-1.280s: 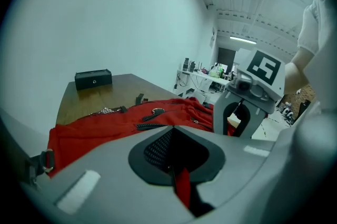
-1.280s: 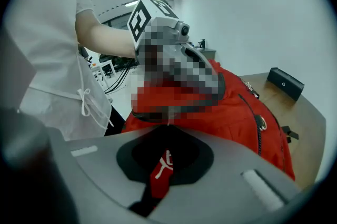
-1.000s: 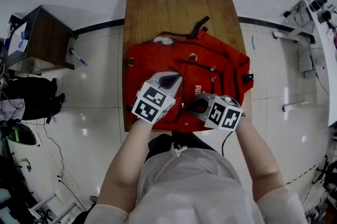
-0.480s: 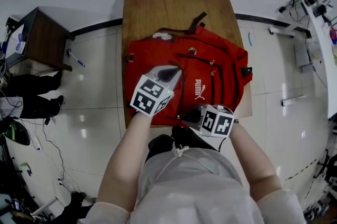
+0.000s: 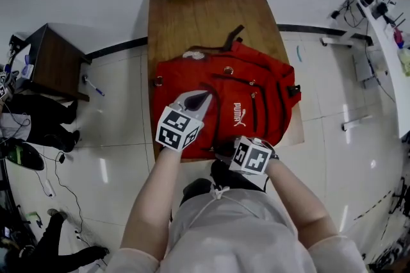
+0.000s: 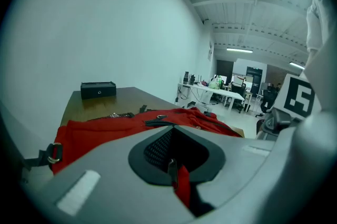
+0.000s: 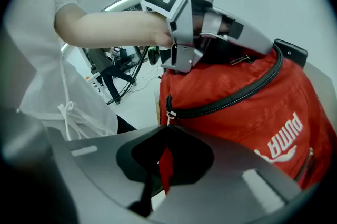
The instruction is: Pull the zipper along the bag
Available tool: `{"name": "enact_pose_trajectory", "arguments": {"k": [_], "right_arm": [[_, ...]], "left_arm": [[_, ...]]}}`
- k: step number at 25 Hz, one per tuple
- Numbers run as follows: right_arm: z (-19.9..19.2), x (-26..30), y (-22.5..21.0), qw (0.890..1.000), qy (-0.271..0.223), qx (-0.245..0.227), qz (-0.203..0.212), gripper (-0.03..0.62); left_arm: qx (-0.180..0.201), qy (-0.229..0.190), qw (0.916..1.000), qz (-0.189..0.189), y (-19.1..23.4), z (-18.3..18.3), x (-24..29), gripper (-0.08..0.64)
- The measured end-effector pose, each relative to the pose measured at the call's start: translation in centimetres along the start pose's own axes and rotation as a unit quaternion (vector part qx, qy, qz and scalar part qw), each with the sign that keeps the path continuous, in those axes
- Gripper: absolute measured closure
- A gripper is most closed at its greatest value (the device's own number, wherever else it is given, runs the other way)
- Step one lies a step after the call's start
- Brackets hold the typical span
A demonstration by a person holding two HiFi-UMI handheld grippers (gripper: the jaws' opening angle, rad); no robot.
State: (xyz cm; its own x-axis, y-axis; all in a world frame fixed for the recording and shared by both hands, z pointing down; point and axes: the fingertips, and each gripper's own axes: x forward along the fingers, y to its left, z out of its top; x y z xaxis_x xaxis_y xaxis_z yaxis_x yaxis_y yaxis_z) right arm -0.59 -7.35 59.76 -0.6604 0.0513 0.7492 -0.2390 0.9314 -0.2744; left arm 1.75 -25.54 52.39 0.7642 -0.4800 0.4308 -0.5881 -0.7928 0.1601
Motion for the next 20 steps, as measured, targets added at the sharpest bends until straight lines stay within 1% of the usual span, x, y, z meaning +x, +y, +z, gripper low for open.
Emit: {"name": "enact_pose_trajectory", "arguments": {"k": [1, 3, 4, 5, 6, 8, 9, 10, 12, 14, 16, 18, 20], "right_arm": [[-0.1, -0.1, -0.2, 1.000, 0.003, 0.002, -0.014, 0.576], [-0.1, -0.6, -0.4, 0.999, -0.001, 0.005, -0.043, 0.553], [0.1, -1.2, -0.4, 0.998, -0.010, 0.011, -0.057, 0.511], [0.5, -1.9, -0.6, 0.997, -0.022, 0.019, -0.073, 0.489], [0.9, -2.8, -0.7, 0.995, -0.038, 0.027, -0.091, 0.480], [2.2, -5.0, -0.9, 0.987, -0.078, 0.042, -0.133, 0.479], [2.9, -6.4, -0.8, 0.981, -0.103, 0.050, -0.156, 0.484], [3.7, -7.8, -0.5, 0.973, -0.131, 0.058, -0.182, 0.510], [5.1, -10.8, 0.7, 0.952, -0.190, 0.074, -0.229, 0.586], [5.8, -13.2, 3.0, 0.931, -0.237, 0.087, -0.263, 0.586], [6.3, -15.0, 5.9, 0.912, -0.271, 0.092, -0.293, 0.586], [6.7, -16.1, 9.1, 0.897, -0.295, 0.091, -0.315, 0.588], [6.9, -16.5, 12.1, 0.886, -0.313, 0.092, -0.329, 0.588]], "left_arm": [[-0.006, -0.007, 1.0000, 0.002, -0.1, 0.1, -0.4, 0.552], [-0.027, -0.026, 0.9993, 0.004, -0.6, 0.4, -1.7, 0.552], [-0.034, -0.036, 0.9988, 0.005, -1.0, 0.7, -2.6, 0.552], [-0.036, -0.047, 0.9982, 0.007, -1.5, 0.9, -3.7, 0.552], [-0.036, -0.057, 0.9977, 0.010, -2.0, 1.3, -5.0, 0.552], [-0.027, -0.079, 0.9963, 0.019, -3.1, 2.0, -8.0, 0.552], [-0.021, -0.090, 0.9954, 0.025, -3.8, 2.3, -9.7, 0.552], [-0.014, -0.101, 0.9943, 0.032, -4.5, 2.6, -11.5, 0.552], [-0.005, -0.126, 0.9909, 0.046, -6.2, 3.1, -15.3, 0.552], [0.003, -0.148, 0.9873, 0.059, -8.4, 3.2, -19.0, 0.552], [0.011, -0.163, 0.9843, 0.068, -10.8, 3.0, -22.4, 0.552], [0.016, -0.173, 0.9824, 0.070, -13.1, 2.6, -25.4, 0.552], [0.025, -0.180, 0.9813, 0.064, -15.1, 2.0, -27.8, 0.552]]}}
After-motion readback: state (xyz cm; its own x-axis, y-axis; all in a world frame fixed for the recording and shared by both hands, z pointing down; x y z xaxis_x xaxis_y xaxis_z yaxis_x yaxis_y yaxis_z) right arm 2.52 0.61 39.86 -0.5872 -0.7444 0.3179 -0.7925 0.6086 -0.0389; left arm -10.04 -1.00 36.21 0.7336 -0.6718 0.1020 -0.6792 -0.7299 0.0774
